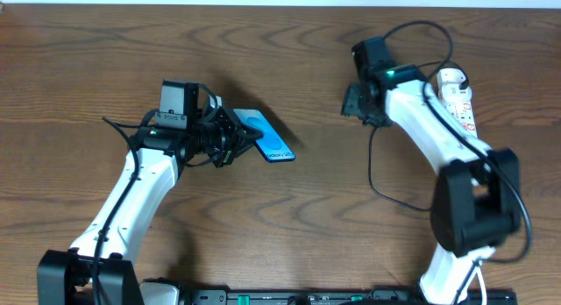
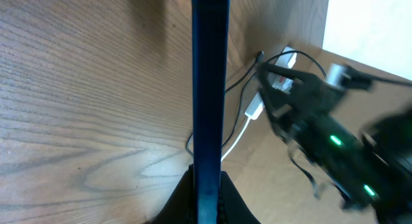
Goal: Plug charger to phone and switch on socket
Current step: 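Release the phone with the right gripper and move to the cable, then grasp the black USB-C cable near its plug with the right gripper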
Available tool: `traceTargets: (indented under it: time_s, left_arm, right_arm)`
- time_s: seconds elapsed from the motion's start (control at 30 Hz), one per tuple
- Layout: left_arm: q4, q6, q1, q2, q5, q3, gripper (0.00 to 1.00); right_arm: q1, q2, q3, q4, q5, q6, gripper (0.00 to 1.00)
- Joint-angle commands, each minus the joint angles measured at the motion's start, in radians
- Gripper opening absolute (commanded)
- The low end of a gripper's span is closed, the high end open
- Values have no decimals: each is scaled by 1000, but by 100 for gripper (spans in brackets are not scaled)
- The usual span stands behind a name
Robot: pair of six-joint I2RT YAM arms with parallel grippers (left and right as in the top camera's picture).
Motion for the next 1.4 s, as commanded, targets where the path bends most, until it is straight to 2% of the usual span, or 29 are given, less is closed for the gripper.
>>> traceTargets:
  time_s: [0.0, 0.07, 0.23, 0.43, 0.63, 0.67, 0.8, 0.9, 1.13, 1.2, 1.23, 1.27, 1.37]
  left_arm:
    - [7, 13, 3, -9, 34, 14, 7]
    - [7, 13, 3, -9, 34, 14, 7]
    - [7, 13, 3, -9, 14, 14, 7]
    - [7, 13, 3, -9, 14, 14, 7]
    - [6, 13, 3, -9, 15, 14, 7]
    - [6, 13, 3, -9, 15, 14, 7]
    - [6, 13, 3, -9, 15, 14, 8]
    - [6, 13, 3, -9, 15, 14, 7]
    - [-2, 13, 3, -9, 15, 14, 7]
    - [-5, 13, 3, -9, 15, 14, 7]
    - [-5, 13, 3, -9, 11, 14, 7]
    - [-5, 13, 3, -9, 11, 14, 7]
    - [-5, 13, 3, -9, 12, 14, 7]
  right_arm:
    - [-5, 53, 12, 5, 56, 42, 67]
    - [-5, 70, 12, -4, 151, 103, 75]
    - [-8, 70, 12, -1, 180, 110, 80]
    - [-50, 84, 11, 15, 233, 196, 77]
    - [-48, 148, 7, 21, 211, 196, 66]
    - [-48, 171, 7, 21, 208, 196, 61]
    - [-48, 211, 7, 22, 208, 196, 58]
    - [-48, 212, 7, 21, 170, 196, 44]
    - [-35, 212, 7, 14, 105, 194, 30]
    - [-34, 212, 7, 10, 55, 131, 18]
    - [-34, 212, 7, 9, 5, 60, 5]
    - [-34, 212, 7, 9, -17, 18, 1]
    - [-32, 212, 7, 2, -22, 3, 1]
